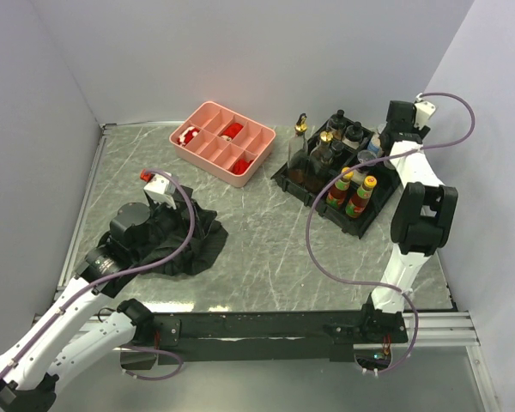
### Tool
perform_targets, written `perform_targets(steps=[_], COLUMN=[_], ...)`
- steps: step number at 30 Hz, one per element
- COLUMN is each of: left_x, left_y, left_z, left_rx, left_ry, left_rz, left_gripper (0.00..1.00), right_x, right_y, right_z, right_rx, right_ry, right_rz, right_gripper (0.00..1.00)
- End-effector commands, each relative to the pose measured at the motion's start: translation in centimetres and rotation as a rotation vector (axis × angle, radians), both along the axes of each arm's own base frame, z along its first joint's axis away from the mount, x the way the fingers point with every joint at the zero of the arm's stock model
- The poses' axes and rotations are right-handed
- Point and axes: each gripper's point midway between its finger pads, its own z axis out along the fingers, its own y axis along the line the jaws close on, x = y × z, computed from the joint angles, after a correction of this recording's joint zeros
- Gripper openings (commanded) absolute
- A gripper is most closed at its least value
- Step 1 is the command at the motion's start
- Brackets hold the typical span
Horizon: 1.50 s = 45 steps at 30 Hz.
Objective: Organize the condiment bottles
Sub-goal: Place the bottle in the storage box.
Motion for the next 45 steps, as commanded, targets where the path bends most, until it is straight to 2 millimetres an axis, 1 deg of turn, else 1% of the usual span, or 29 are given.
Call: perform_targets(steps=[1,3,6,7,9,16,21,22,26,29,30,32,33,35,36,37,38,39,40,41,42,44,45], left_x=[0.1,0.2,0.3,0.3,0.3,0.5,0.6,0.6,0.6,0.6,0.6,0.6,0.6,0.6,0.6,0.6,0.6,0.6,0.5,0.6,0.6,0.4,0.3], left_y=[-0.3,-0.2,-0.3,-0.3,-0.3,-0.1,-0.1,-0.1,0.0,0.0,0.0,-0.1,0.0,0.0,0.1,0.2,0.3,0.2,0.2,0.2,0.2,0.2,0.1], left_z=[1.6,1.4,1.4,1.4,1.2,1.2,1.0,1.0,1.0,1.0,1.0,1.0,1.0,1.1,1.1,1.2,1.2,1.2,1.3,1.3,1.5,1.6,1.7], left_rx=[-0.031,-0.028,-0.027,-0.026,-0.021,-0.018,-0.012,-0.011,-0.011,-0.011,-0.013,-0.015,-0.014,-0.015,-0.016,-0.014,-0.015,-0.013,-0.015,-0.017,-0.017,-0.022,-0.025], left_ry=[-0.036,-0.035,-0.034,-0.032,-0.029,-0.029,-0.024,-0.023,-0.022,-0.024,-0.023,-0.022,-0.021,-0.024,-0.025,-0.029,-0.033,-0.032,-0.034,-0.035,-0.038,-0.043,-0.046], left_rz=[-0.011,-0.005,-0.007,-0.008,-0.004,0.008,0.011,0.014,0.018,0.02,0.02,0.016,0.018,0.021,0.022,0.024,0.027,0.027,0.026,0.026,0.024,0.018,0.012], left_gripper=[0.96,0.96,0.96,0.96,0.96,0.96,0.96,0.96,0.96,0.97,0.96,0.96,0.96,0.96,0.96,0.96,0.96,0.97,0.96,0.96,0.97,0.96,0.96], right_x=[1.8,1.9,1.9,1.9,1.9,2.0,2.2,2.2,2.0,1.8,1.7,1.4,1.1,0.7,0.3,0.0,-0.2,-0.8,-1.3,-1.7,-2.6,-3.4,-4.5], right_y=[-1.2,-1.5,-1.8,-1.9,-2.1,-2.8,-2.7,-2.7,-2.8,-2.7,-2.6,-2.2,-2.2,-1.9,-1.8,-1.5,-1.2,-0.8,-0.4,-0.1,0.3,1.3,1.8], right_z=[3.6,3.3,2.7,2.4,1.9,0.0,-0.4,-0.8,-1.2,-0.9,-0.7,0.0,0.4,1.0,1.0,2.0,2.3,2.1,3.1,3.2,3.6,3.7,4.0], right_rx=[-0.018,-0.019,-0.012,-0.009,-0.005,0.016,0.042,0.048,0.05,0.052,0.055,0.062,0.063,0.067,0.072,0.084,0.093,0.106,0.122,0.135,0.146,0.179,0.192], right_ry=[-0.149,-0.145,-0.137,-0.133,-0.123,-0.091,-0.095,-0.089,-0.078,-0.071,-0.067,-0.078,-0.082,-0.087,-0.075,-0.092,-0.093,-0.074,-0.091,-0.088,-0.082,-0.075,-0.057], right_rz=[-0.057,-0.065,-0.066,-0.069,-0.072,-0.084,-0.061,-0.059,-0.057,-0.054,-0.05,-0.037,-0.034,-0.03,-0.029,-0.019,-0.009,-0.006,-0.006,-0.002,0.0,0.016,0.021], right_gripper=[0.24,0.26,0.32,0.36,0.39,0.58,0.6,0.61,0.67,0.78,0.88,0.98,1.0,1.0,1.0,1.0,1.0,1.0,1.0,1.0,1.0,1.0,1.0])
